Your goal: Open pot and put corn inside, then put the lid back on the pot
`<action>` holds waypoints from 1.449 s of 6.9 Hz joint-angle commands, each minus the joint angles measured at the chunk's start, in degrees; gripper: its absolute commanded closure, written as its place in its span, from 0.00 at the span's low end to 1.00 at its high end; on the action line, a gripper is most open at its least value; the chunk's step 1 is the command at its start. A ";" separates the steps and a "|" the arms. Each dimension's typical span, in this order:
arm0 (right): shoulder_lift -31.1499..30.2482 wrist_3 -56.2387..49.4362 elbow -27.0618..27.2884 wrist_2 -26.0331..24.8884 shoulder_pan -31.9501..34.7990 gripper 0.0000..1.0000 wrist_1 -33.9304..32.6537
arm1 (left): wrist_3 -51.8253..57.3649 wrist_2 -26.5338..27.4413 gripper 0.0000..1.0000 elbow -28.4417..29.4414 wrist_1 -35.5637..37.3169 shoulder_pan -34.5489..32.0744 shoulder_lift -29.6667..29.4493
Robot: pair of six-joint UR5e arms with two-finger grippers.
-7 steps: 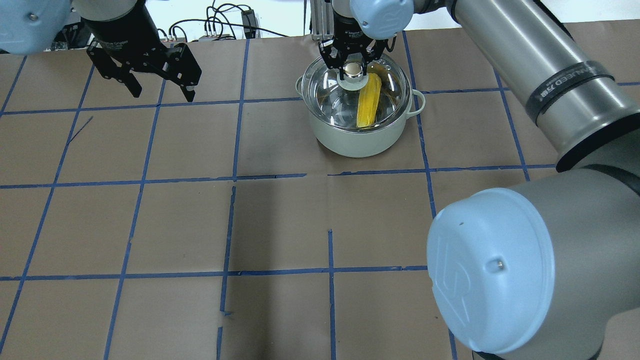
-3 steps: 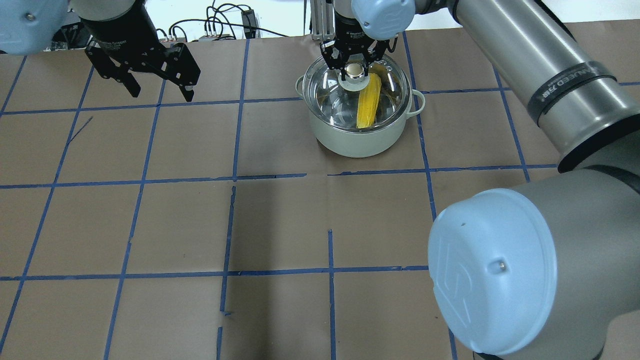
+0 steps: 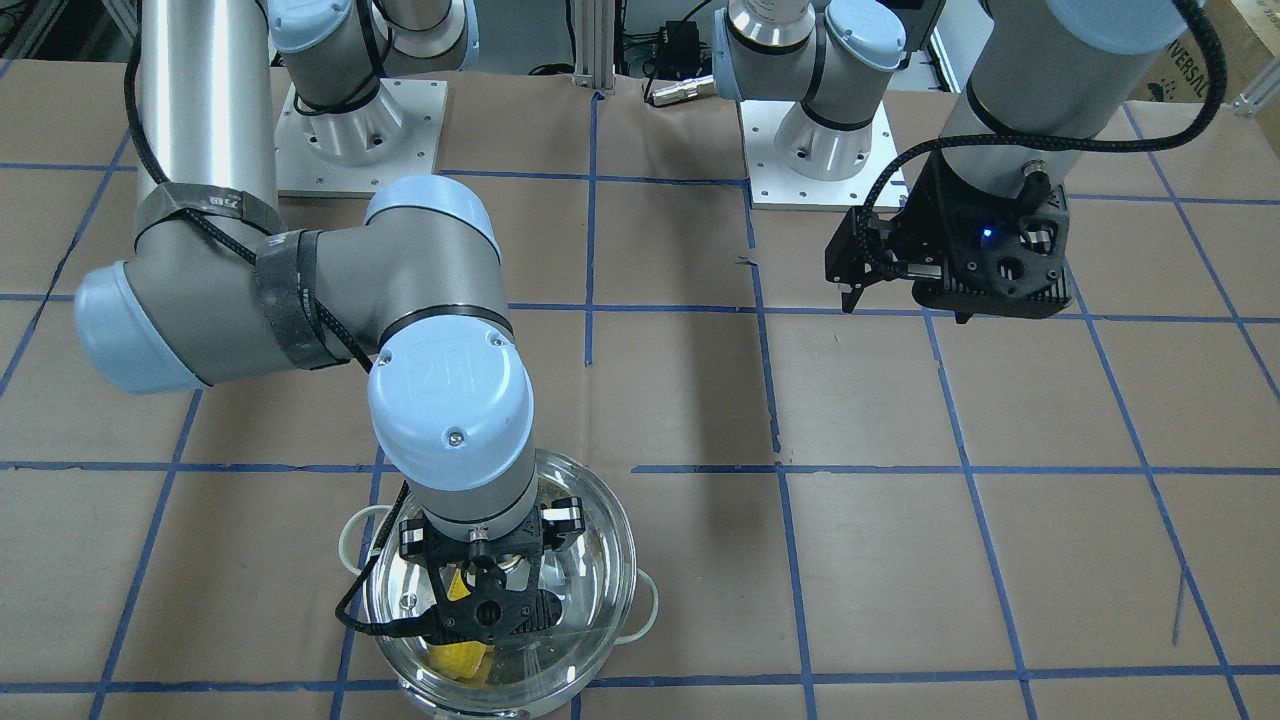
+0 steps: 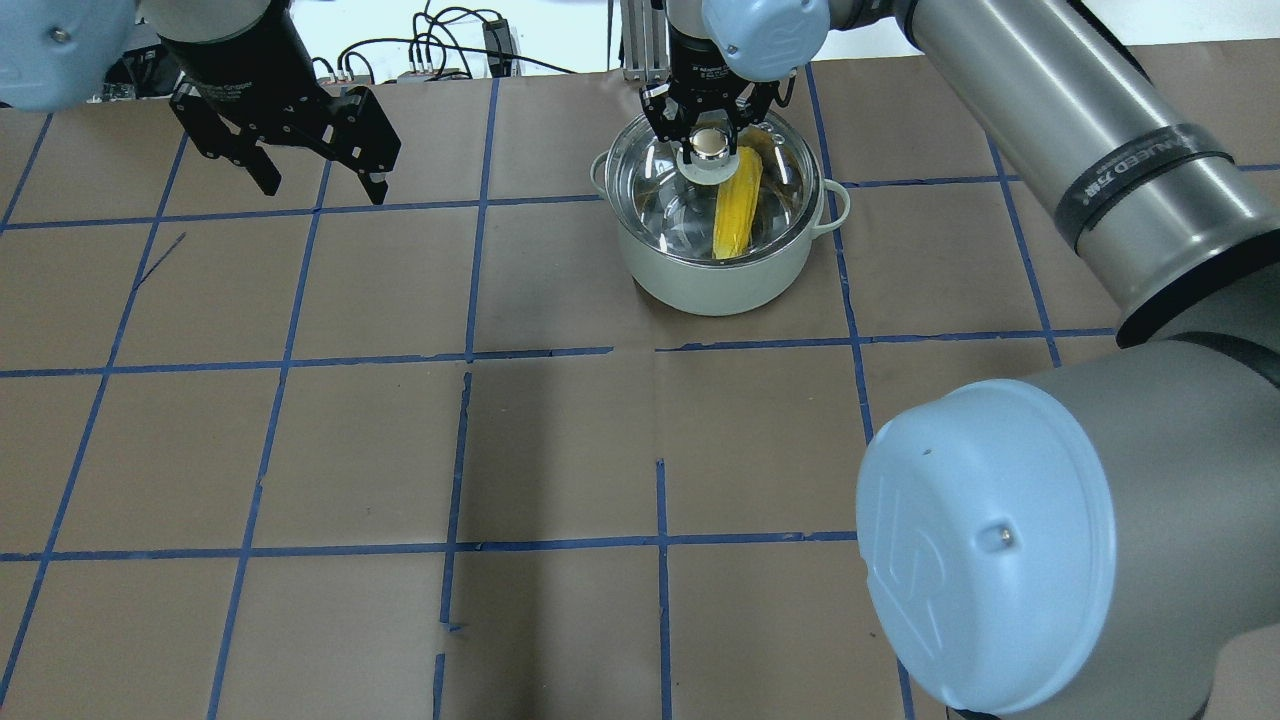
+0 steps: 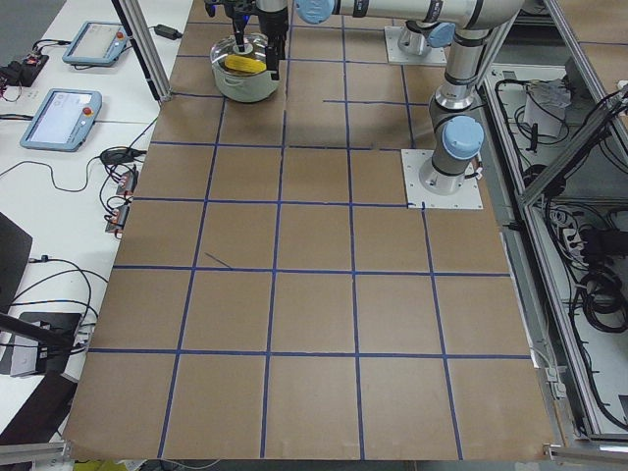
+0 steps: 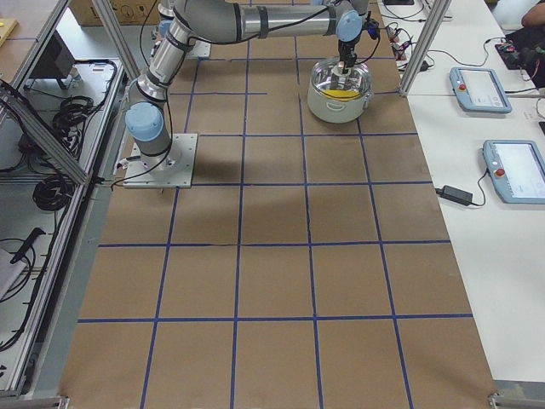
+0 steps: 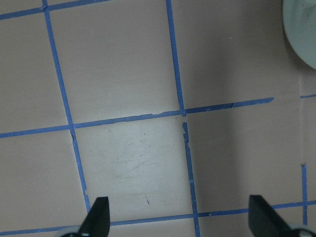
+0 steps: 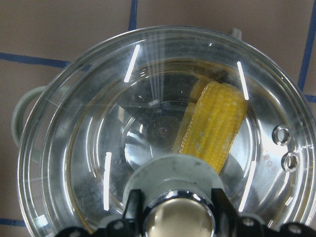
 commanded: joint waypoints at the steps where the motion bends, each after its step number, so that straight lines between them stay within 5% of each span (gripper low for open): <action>1: -0.06 0.01 0.05 0.02 0.01 0.92 0.36 | 0.00 0.05 0.00 0.02 0.00 0.00 0.06; 4: 0.03 -0.08 -0.21 0.46 -0.16 0.85 0.36 | 0.00 0.05 0.00 -0.24 0.00 0.00 0.15; 5: 0.03 -0.95 -0.65 0.81 -0.51 0.18 0.53 | 0.00 0.05 0.00 -0.24 0.00 0.00 0.15; 6: -0.40 -0.96 -2.22 1.08 -1.65 0.00 0.54 | 0.00 0.05 0.00 -0.33 0.00 0.00 0.15; 10: -3.90 -2.18 -6.88 0.82 -2.54 0.00 8.94 | 0.00 0.05 0.00 -0.33 0.00 0.00 0.24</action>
